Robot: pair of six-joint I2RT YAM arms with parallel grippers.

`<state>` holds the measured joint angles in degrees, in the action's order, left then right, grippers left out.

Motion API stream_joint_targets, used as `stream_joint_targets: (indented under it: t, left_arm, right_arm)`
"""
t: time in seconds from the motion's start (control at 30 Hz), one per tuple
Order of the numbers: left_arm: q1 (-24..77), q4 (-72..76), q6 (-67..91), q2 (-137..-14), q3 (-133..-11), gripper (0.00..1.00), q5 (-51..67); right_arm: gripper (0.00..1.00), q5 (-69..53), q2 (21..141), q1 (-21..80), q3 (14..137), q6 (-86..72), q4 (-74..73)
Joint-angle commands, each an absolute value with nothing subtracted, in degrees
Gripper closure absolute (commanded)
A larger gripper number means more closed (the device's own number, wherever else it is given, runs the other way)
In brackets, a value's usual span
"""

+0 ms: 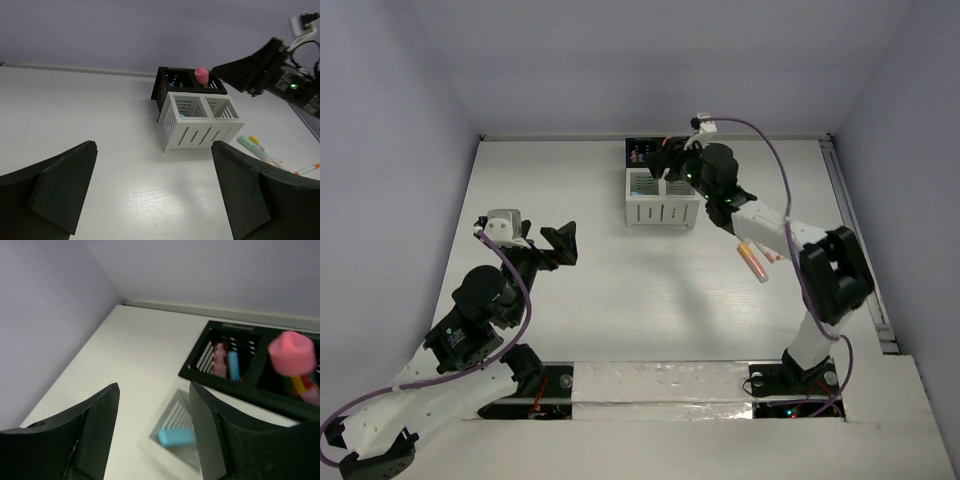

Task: Sort the stationery into containers
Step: Place the pen in the storage box, then pick up the pen from the center of the board.

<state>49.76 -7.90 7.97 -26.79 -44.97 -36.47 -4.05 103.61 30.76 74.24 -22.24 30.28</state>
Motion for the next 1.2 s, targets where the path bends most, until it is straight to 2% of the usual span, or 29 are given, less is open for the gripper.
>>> stream_joint_targets:
  t: [0.0, 0.13, 0.3, 0.4, 0.43, 0.53, 0.73, 0.93, 1.17]
  left_arm:
    - [49.6, -5.1, 8.2, -26.7, -45.0, 0.01, -35.5]
    - [49.6, -5.0, 8.2, -26.0, -45.3, 0.01, -34.5]
    - [49.6, -4.4, 8.3, -25.0, -45.0, 0.01, -32.8]
    - [49.6, -4.8, 8.6, -25.5, -45.2, 0.01, -32.1]
    - [49.6, -4.8, 8.6, -25.7, -45.3, 0.01, -32.0]
    - [49.6, -4.7, 8.7, -25.6, -45.1, 0.01, -31.7]
    - [49.6, -4.7, 8.8, -25.9, -45.2, 0.01, -30.3]
    - [49.6, -4.7, 8.6, -26.7, -45.2, 0.01, -29.8]
    - [49.6, -4.6, 8.6, -27.1, -45.2, 0.01, -29.4]
  right_arm:
    - [0.39, -3.2, 91.8, 27.6, 69.1, -22.5, 24.0]
    - [0.54, -0.4, 84.7, 21.7, 58.8, -22.2, 14.1]
    - [0.62, 3.2, 85.9, 17.8, 59.1, -17.2, -3.7]
    - [0.59, 2.4, 87.2, 15.0, 59.3, -16.4, -8.4]
    - [0.52, 0.8, 87.6, 15.0, 59.6, -16.0, -9.1]
    - [0.45, 0.4, 90.8, 14.4, 63.3, -12.8, -13.4]
    - [0.45, -4.2, 99.9, 13.9, 72.0, -5.6, -19.3]
    - [0.48, -0.4, 107.1, 13.9, 77.2, -2.3, -21.5]
    - [0.48, 1.0, 110.3, 13.9, 79.5, -1.1, -23.1]
